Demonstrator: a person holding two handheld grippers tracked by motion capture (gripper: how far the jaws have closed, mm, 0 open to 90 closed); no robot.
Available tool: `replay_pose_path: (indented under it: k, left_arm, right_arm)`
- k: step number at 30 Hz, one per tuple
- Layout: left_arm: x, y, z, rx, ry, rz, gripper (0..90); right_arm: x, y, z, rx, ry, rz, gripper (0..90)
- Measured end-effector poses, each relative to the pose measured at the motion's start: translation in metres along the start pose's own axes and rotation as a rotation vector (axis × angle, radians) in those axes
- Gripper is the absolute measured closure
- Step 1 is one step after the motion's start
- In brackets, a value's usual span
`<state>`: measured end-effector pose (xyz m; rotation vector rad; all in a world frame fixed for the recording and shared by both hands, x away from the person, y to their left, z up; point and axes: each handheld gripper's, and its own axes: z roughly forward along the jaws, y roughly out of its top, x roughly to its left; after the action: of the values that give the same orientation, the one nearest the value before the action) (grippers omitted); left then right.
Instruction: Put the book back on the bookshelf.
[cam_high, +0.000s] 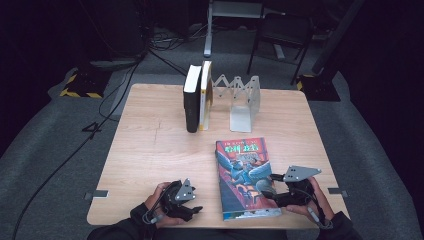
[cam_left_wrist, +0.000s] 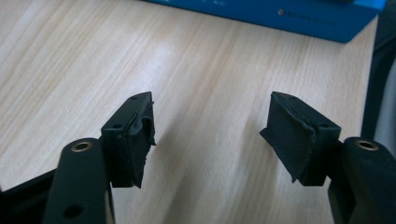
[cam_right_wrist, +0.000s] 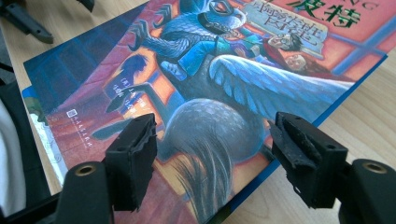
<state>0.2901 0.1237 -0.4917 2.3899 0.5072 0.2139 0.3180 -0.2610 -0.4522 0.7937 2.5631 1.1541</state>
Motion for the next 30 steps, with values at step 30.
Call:
replay_pose_path:
  k: [30]
  left_arm:
    - [0.014, -0.005, 0.01, -0.033, -0.062, 0.018, 19.0]
  right_arm:
    - [-0.008, 0.0, 0.0, 0.061, 0.04, 0.03, 24.9]
